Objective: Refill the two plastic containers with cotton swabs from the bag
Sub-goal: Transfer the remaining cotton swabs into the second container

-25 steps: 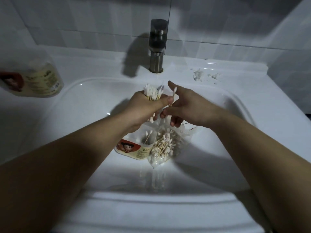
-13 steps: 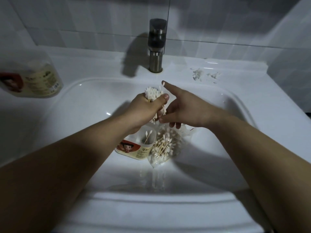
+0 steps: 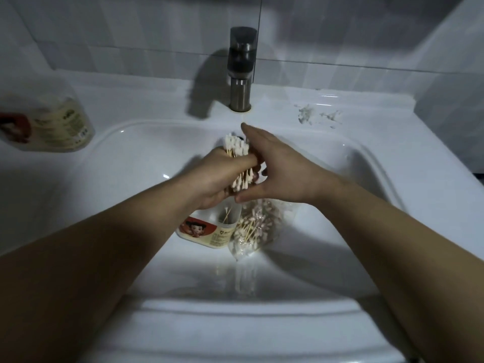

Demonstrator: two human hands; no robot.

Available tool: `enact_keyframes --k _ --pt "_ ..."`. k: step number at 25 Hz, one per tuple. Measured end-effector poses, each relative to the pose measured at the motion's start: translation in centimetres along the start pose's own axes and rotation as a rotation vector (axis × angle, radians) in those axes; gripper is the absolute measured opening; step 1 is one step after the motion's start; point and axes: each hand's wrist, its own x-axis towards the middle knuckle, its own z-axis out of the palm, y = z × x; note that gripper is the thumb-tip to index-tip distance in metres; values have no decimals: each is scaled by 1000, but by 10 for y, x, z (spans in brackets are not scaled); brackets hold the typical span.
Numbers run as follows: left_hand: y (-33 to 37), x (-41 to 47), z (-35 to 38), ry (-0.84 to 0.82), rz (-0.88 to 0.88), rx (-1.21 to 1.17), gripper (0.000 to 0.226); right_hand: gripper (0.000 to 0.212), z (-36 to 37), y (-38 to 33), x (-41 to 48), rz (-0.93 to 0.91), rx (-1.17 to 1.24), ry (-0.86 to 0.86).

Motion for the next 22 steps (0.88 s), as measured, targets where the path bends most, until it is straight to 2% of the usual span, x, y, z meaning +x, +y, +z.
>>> enact_keyframes --k 3,8,13,16,18,20,22 --pt "2 -3 1 -22 -34 -20 13 106 2 0 1 -31 -1 61" --pt "4 -2 -5 -34 -60 -83 14 123 5 -2 0 -41 44 -17" --pt "6 -6 -3 -71 -87 -67 20 106 2 0 1 -1 2 20" --pt "4 -3 -3 -11 -97 -2 13 105 -1 0 -1 37 45 35" --pt "3 0 -7 43 -84 -23 11 82 -6 -4 -4 78 65 97" --pt "3 3 -11 101 -68 -63 10 39 -15 -6 -11 128 123 101" --pt "2 4 -15 138 -63 -87 7 10 -21 -8 -18 197 137 -128"
